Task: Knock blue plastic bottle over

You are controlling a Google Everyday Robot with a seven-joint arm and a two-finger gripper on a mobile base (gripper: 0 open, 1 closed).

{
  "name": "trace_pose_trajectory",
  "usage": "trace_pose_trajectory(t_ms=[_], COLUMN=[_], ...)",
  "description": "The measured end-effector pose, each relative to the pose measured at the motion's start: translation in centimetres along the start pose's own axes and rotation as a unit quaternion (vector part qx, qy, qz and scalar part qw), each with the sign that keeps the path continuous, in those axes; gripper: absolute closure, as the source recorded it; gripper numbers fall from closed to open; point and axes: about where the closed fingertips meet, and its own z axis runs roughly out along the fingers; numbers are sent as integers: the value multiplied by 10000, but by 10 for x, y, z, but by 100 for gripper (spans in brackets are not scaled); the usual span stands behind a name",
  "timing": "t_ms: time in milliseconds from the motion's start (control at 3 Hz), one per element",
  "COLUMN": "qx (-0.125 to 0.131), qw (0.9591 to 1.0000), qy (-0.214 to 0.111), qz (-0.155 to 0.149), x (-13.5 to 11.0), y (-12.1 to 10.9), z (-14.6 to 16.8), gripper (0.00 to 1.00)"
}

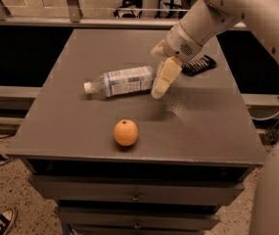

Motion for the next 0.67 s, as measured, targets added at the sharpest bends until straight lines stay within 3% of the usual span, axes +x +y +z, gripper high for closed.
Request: trace_pose_trajectory(t_ms=[333, 667], qx=[670, 763], qw=[9946, 9932], qy=[-734, -799], qz=[292, 364], x=[22, 28], y=[-2, -4], z=[-39, -44], gripper=[0, 0])
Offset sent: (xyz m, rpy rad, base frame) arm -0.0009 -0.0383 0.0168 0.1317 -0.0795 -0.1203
